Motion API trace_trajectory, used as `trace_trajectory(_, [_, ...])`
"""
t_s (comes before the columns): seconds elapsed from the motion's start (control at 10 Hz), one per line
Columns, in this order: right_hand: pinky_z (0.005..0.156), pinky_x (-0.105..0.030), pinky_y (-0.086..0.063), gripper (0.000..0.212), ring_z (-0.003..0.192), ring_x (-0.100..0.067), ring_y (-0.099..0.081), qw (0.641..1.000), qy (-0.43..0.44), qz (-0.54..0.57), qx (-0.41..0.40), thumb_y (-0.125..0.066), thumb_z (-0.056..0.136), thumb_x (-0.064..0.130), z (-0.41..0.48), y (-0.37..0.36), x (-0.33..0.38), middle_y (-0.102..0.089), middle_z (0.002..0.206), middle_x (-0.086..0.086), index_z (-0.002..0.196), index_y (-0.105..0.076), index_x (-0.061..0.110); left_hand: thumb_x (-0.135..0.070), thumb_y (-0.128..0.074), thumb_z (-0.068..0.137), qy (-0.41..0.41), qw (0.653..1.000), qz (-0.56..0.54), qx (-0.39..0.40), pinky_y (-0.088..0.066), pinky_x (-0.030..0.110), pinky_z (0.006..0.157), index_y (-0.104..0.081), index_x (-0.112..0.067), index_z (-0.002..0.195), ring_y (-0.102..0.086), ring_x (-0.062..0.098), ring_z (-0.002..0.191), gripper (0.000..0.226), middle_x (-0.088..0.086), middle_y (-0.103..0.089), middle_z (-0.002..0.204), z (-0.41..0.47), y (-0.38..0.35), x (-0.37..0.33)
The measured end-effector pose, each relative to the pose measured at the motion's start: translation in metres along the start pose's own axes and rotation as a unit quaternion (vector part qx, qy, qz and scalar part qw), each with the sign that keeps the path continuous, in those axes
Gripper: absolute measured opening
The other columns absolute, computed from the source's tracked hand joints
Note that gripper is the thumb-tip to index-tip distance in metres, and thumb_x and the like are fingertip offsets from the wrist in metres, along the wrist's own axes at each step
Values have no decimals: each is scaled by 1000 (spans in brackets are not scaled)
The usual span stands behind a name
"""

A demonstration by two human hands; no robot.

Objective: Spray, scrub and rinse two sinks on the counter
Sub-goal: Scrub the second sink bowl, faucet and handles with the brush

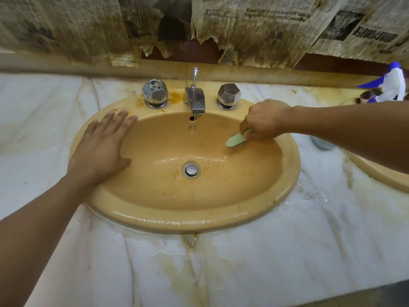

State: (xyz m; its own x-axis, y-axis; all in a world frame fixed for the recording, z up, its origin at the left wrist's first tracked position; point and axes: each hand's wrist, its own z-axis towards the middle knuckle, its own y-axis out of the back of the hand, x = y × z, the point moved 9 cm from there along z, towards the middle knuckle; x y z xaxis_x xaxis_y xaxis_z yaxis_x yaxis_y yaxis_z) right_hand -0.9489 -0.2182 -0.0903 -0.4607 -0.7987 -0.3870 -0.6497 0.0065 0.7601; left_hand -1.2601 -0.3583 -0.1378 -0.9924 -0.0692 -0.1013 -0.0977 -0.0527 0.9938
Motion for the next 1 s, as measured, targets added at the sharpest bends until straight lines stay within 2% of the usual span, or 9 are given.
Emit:
trace_trajectory(0.1, [75,-34,-55,27,87,-27,-63,993,48,-78,71,-50,96,47,-17,-24,24,-64,96,0,113,-67,35,-36,-89,70,1,1000,-1,-1,-11,48,127,-9,-32,163,-6,22,159,123,-5,-9,172,0,1,0])
trace_trajectory(0.2, [75,-35,-56,25,90,-28,-65,989,45,-118,75,-50,97,39,-12,-18,27,-66,98,-1,111,-68,29,-36,-89,69,1,1000,4,-2,-12,49,126,-10,-32,163,-7,23,159,123,-5,-10,172,1,1,0])
trace_trajectory(0.3, [66,-30,-46,26,84,-31,-61,993,-19,-118,-21,-48,98,38,13,14,18,-68,101,-4,114,-68,30,-35,-89,70,0,1000,-4,-4,-11,49,127,-10,-32,163,-7,22,159,122,-5,-10,172,0,1,0])
trace_trajectory(0.5, [76,-29,-52,32,92,-16,-60,975,59,19,212,-61,90,42,-25,-46,39,-68,114,9,120,-72,38,-34,-88,72,-6,1000,-14,-10,-11,48,127,-13,-33,163,-8,23,159,118,-5,-12,172,1,2,1])
trace_trajectory(0.6, [73,-32,-55,30,91,-19,-62,988,21,4,154,-58,90,45,-18,-36,22,-65,105,9,116,-72,38,-34,-88,71,-4,1000,-16,-8,-11,49,127,-14,-33,163,-9,23,158,118,-4,-12,172,1,0,1])
trace_trajectory(0.7, [81,-34,-56,31,101,-28,-65,997,-11,-25,73,-53,95,42,0,-32,29,-65,114,0,120,-69,34,-34,-88,72,-6,1000,-21,-8,-11,49,127,-14,-33,163,-9,23,158,117,-4,-12,172,0,0,2])
trace_trajectory(0.8, [88,-31,-52,33,115,-23,-61,983,50,92,150,-62,93,43,-5,-66,68,-67,121,3,123,-72,36,-35,-88,72,-9,1000,-24,-10,-12,49,127,-14,-33,163,-9,23,159,118,-4,-12,172,0,-1,2])
trace_trajectory(0.9, [79,-31,-51,30,107,-24,-62,982,1,142,121,-60,91,45,0,-69,63,-68,113,2,117,-74,37,-36,-88,71,-10,1000,-20,-9,-13,50,126,-13,-32,163,-9,24,159,119,-3,-12,172,1,-5,4])
trace_trajectory(1.0, [71,-33,-50,30,90,-27,-63,990,-76,122,4,-49,96,38,18,-60,50,-66,104,-1,114,-72,32,-37,-89,71,-18,999,-21,-18,-13,51,126,-13,-31,163,-9,24,159,119,-3,-12,172,1,-5,4])
